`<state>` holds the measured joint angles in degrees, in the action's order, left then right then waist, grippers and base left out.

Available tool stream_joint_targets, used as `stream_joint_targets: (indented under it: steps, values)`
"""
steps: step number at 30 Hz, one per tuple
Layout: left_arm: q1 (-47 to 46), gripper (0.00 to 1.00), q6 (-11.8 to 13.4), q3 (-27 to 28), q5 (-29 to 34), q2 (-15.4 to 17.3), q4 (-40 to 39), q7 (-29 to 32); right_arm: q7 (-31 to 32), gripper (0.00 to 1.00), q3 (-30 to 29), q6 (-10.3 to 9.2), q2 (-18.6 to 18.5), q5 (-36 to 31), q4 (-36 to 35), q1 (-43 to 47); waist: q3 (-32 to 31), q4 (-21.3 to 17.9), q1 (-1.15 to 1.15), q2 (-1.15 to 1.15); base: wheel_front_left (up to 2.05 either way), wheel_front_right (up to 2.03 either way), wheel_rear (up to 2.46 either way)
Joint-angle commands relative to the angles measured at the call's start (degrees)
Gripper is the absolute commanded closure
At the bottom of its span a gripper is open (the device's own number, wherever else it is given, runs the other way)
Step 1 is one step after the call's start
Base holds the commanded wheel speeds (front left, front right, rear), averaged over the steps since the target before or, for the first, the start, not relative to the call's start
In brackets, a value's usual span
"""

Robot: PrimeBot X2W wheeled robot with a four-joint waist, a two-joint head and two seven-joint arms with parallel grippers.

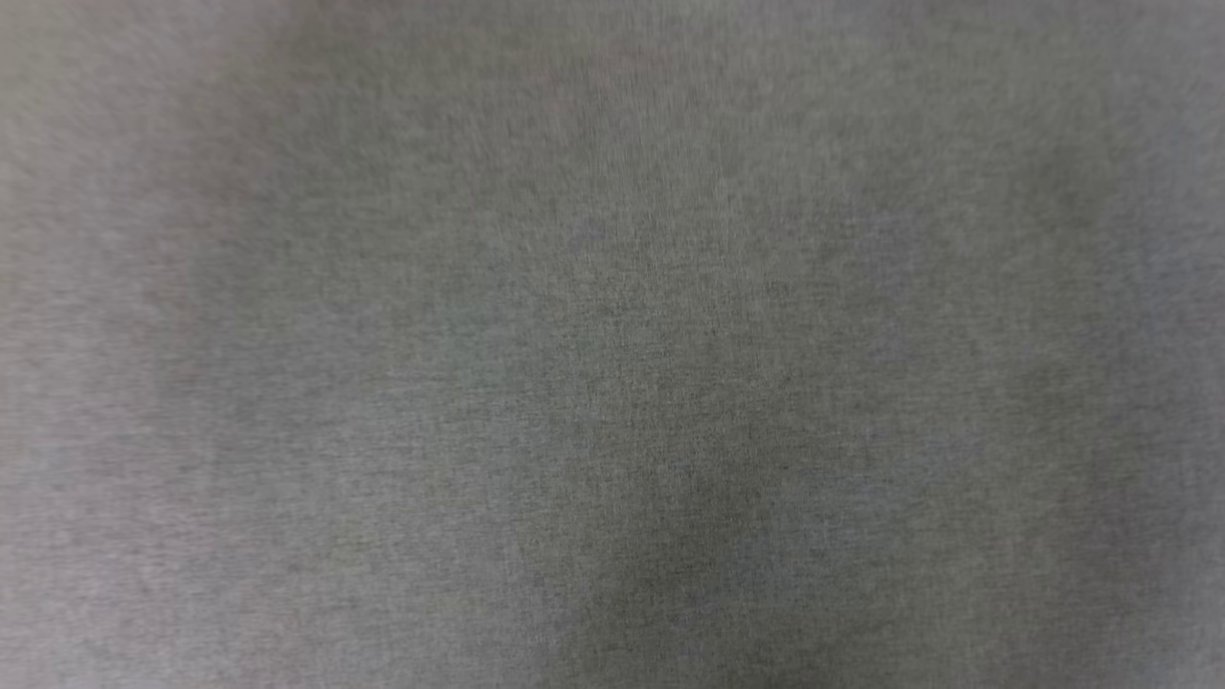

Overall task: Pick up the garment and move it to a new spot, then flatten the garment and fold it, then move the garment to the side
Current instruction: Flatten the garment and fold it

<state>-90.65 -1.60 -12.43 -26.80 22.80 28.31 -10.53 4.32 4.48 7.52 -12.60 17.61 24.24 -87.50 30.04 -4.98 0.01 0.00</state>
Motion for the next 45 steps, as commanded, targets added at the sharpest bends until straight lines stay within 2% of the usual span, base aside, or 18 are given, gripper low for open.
stream_joint_targets:
  steps: [1,7,13,19,25,30,34,41,42,45]
  values:
    - [-0.8,1.0,-0.3,0.0,0.3,0.2,0.9,0.1,-0.4,1.0,0.5,-0.07,0.2,0.1,1.4,-1.0,4.5,-1.0,-0.01,0.0,0.0,0.0,0.0]
    - [-2.4,1.0,-1.5,-1.3,-0.1,-1.0,8.2,-0.7,-4.5,1.0,4.4,-0.06,0.5,1.4,11.1,-5.5,8.8,-0.6,-0.01,0.0,0.0,0.0,0.0]
    - [-0.4,1.0,-2.7,-2.0,-0.9,-2.7,17.0,-2.4,-7.3,1.0,8.0,-0.06,2.1,2.2,21.7,-6.8,9.8,0.0,-0.01,0.0,0.0,0.0,0.0]
    - [3.5,1.0,-4.5,-2.7,-2.6,-5.2,24.9,-3.9,-7.4,1.0,12.0,-0.06,3.2,3.4,30.6,-2.7,7.9,0.9,-0.01,0.0,0.0,0.0,0.0]
    - [11.8,1.0,-5.8,-3.9,-4.6,-7.7,29.3,-4.6,-6.7,1.0,16.0,-0.06,2.3,6.6,35.9,5.2,3.2,2.1,-0.01,0.0,0.0,0.0,0.0]
    - [23.2,1.0,-5.9,-5.6,-7.9,-8.4,27.9,-4.7,-7.9,1.0,19.9,-0.06,0.9,10.6,35.7,16.2,-3.5,2.5,-0.01,0.0,0.0,0.0,0.0]
    - [34.5,1.0,-5.8,-6.0,-11.7,-6.5,24.3,-4.7,-9.0,1.0,22.9,-0.06,-0.1,14.1,33.3,26.2,-9.4,2.0,-0.01,0.0,0.0,0.0,0.0]
    - [53.9,1.0,-5.7,-4.5,-14.2,-3.4,16.8,-4.7,-10.5,1.0,26.6,-0.09,-4.0,18.6,26.3,42.2,-18.2,2.0,-0.01,0.0,0.0,0.0,0.0]
    - [53.9,1.0,-5.7,-4.5,-14.2,-3.4,16.8,-4.7,-10.5,1.0,26.6,-0.09,-4.0,18.6,26.3,42.2,-18.2,2.0,-0.01,0.0,0.0,0.0,0.0]
    - [61.6,1.0,-4.5,-4.4,-14.3,-2.8,12.4,-4.6,-10.9,1.0,27.0,-0.09,-5.7,20.0,22.3,48.3,-21.0,2.1,-0.01,0.0,0.0,0.0,0.0]
